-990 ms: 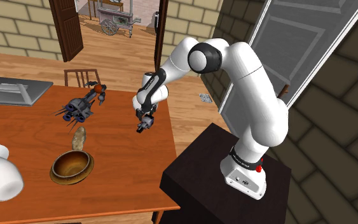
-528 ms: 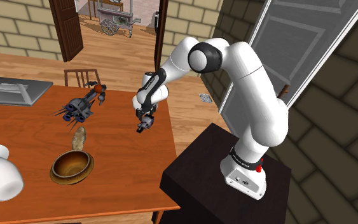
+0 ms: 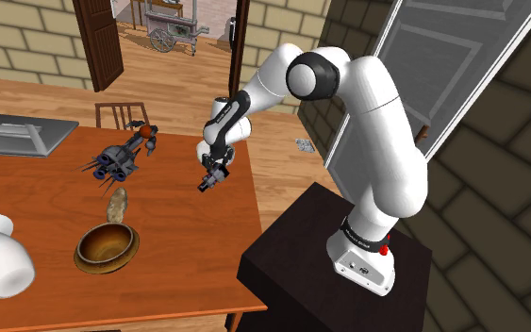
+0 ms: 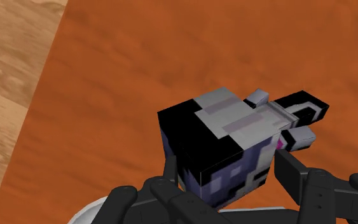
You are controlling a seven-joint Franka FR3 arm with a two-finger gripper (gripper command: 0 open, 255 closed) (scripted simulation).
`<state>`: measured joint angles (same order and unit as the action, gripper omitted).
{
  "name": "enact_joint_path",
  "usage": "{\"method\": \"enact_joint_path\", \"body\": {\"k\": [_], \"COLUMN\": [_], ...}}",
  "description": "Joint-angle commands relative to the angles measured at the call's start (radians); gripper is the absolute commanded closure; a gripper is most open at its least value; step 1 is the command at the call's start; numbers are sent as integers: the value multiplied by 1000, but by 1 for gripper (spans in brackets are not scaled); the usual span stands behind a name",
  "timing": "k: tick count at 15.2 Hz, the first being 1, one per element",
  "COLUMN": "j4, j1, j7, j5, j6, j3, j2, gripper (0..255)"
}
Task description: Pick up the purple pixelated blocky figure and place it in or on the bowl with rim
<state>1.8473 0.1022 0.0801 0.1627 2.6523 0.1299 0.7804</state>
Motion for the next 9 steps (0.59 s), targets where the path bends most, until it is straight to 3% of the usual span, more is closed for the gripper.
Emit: {"method": "enact_joint_path", "body": {"k": [1,9], "j4": [14,45], "j1": [3,16], "j7": [1,10], "j5": [-3,-17], "j6": [-12,-74], "j3": [4,21], "j2": [-26,-120], "gripper": [255,255]}}
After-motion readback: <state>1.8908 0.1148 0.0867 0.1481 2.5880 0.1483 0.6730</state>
